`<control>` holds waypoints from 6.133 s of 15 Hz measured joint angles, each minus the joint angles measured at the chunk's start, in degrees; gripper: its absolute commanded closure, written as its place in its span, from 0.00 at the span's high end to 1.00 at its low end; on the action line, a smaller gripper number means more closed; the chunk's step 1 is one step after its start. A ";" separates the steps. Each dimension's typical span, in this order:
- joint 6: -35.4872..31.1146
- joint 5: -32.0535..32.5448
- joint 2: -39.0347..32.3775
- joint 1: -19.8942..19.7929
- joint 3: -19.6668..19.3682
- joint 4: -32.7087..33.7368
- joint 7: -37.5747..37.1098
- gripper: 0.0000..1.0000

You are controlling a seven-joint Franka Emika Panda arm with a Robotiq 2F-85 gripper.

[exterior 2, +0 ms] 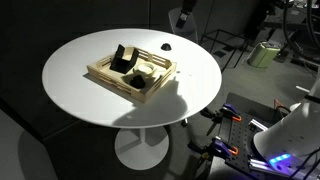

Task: Pick up the white masking tape from the wooden tray and place it on the table

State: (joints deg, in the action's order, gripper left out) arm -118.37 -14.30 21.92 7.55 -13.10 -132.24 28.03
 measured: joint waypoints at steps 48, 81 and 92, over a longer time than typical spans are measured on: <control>-10.70 6.66 -37.29 -10.29 12.30 17.89 18.17 1.00; -19.60 19.37 -40.55 -9.74 15.04 14.84 17.45 0.08; -22.12 22.94 -38.03 -9.01 15.05 14.55 15.12 0.08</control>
State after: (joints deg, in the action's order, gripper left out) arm -140.48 8.64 -16.10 -1.45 1.95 -117.69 43.15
